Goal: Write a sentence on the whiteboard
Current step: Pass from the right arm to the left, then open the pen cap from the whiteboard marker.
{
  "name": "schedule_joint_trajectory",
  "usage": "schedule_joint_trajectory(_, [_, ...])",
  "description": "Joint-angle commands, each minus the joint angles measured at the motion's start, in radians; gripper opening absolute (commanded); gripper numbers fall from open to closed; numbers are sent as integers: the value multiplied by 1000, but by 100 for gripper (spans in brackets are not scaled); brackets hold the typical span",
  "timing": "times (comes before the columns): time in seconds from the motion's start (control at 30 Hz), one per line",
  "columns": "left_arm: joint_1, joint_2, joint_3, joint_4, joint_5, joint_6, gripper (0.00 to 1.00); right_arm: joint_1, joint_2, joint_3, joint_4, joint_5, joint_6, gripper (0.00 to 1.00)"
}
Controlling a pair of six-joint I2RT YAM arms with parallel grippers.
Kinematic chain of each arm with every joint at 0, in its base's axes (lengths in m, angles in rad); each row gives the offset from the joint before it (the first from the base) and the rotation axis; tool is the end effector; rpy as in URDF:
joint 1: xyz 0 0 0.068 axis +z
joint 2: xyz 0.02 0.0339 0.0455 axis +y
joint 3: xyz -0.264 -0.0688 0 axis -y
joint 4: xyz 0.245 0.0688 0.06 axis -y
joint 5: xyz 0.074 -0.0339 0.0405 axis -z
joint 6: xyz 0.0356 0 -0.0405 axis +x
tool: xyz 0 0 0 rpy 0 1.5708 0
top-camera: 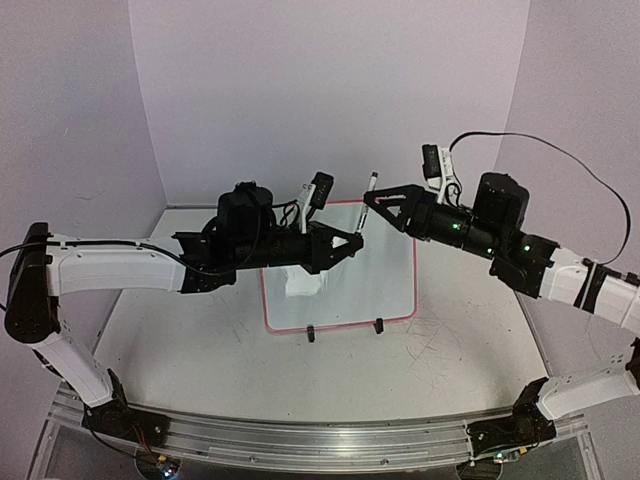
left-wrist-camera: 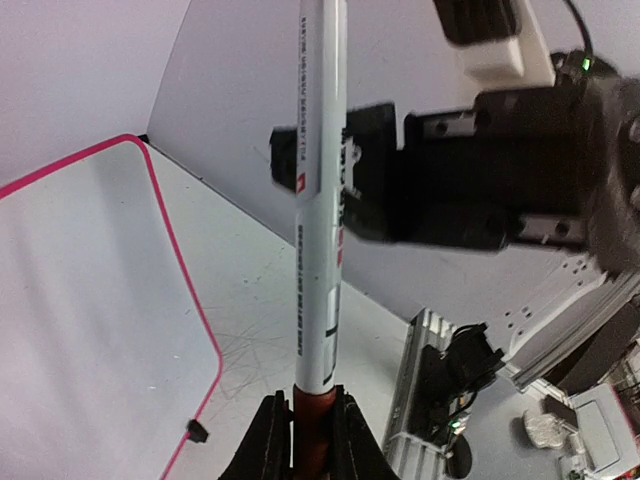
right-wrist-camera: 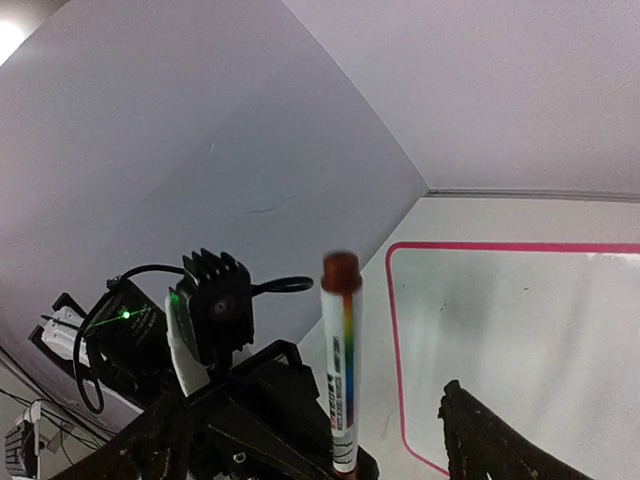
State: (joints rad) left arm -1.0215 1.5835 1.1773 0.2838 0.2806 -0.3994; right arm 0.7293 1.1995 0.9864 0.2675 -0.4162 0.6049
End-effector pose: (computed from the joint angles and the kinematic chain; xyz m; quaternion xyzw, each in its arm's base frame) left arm 0.1897 -0.3288 0.3226 0.3152 0.6777 -0.5072 0.4290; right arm 0.2013 0.1992 0.3721 -0.1915 0.6622 0.5511 0.4702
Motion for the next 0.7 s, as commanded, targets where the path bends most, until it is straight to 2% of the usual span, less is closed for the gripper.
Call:
schedule_joint_trajectory(0.0, [1, -46, 110, -305, -100, 274, 0, -25, 35, 240, -425, 29, -260, 98])
schedule_joint_trajectory(0.13, [1, -59, 129, -406, -133, 443, 0, -48, 93, 385, -662, -31, -405, 98])
schedule_joint_trajectory(0.3, [-2, -88, 116, -438, -140, 554, 0, -54, 200, 530, -868, -119, -469, 98])
schedule_joint_trajectory(0.47, [-9, -98, 98, -443, -154, 593, 0, -54, 260, 548, -900, -281, -493, 89])
schedule_joint_trajectory(0.67, [-16, -103, 97, -452, -164, 608, 0, -49, 312, 547, -917, -366, -521, 68])
